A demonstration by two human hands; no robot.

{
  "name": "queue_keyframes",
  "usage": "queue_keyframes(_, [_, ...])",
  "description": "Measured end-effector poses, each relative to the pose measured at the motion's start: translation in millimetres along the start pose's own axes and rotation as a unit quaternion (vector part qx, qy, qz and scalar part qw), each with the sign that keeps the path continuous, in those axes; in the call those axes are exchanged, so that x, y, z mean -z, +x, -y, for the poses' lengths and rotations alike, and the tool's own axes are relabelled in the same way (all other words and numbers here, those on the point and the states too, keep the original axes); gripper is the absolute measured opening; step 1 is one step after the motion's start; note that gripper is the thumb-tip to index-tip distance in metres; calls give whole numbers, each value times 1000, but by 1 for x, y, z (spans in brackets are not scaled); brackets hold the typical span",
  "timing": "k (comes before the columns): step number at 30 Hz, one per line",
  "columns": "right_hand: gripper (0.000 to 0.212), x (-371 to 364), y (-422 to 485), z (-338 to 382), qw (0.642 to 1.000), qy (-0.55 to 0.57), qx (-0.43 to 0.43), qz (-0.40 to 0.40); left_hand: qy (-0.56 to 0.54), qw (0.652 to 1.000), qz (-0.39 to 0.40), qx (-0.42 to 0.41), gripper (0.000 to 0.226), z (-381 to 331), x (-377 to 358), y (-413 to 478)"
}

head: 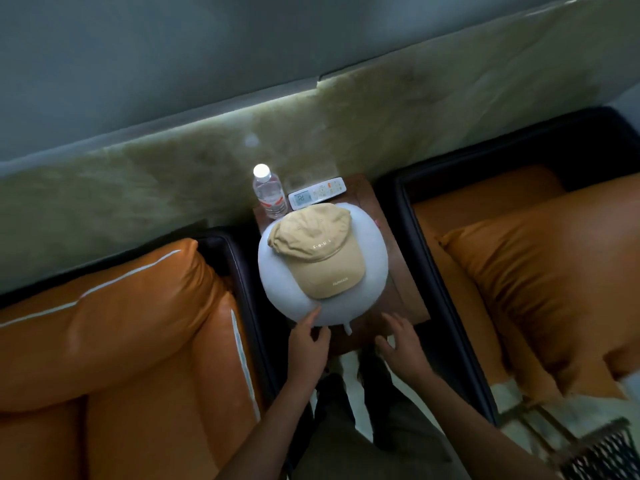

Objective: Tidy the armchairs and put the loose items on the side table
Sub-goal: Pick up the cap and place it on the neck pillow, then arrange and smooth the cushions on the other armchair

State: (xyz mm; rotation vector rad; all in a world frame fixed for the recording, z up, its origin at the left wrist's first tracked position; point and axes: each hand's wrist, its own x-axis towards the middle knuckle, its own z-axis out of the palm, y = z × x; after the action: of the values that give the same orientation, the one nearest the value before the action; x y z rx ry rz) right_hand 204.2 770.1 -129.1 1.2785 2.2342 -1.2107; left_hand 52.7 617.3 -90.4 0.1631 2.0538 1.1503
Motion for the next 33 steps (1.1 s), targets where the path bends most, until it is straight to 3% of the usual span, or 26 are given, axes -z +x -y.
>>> queue_keyframes(4, [54, 0, -30, -31, 1000, 8, -25, 0, 51, 996, 69, 14, 46, -5, -5, -9])
queue_keyframes(8, [52, 8, -64, -67, 998, 6, -56, -11, 114, 983, 144, -9, 36, -8, -23, -18])
queue_keyframes(12, [54, 21, -101, -111, 998, 11, -67, -9, 170, 967, 187, -22, 44, -7, -51, -31])
queue_keyframes(23, [48, 139, -165, -214, 991, 60, 66, -96, 172, 961, 196, -88, 44, -53, -217, -130])
queue_keyframes(33, [55, 240, -215, -335, 980, 122, 51, -150, 171, 955, 198, -136, 47, -74, -354, -233])
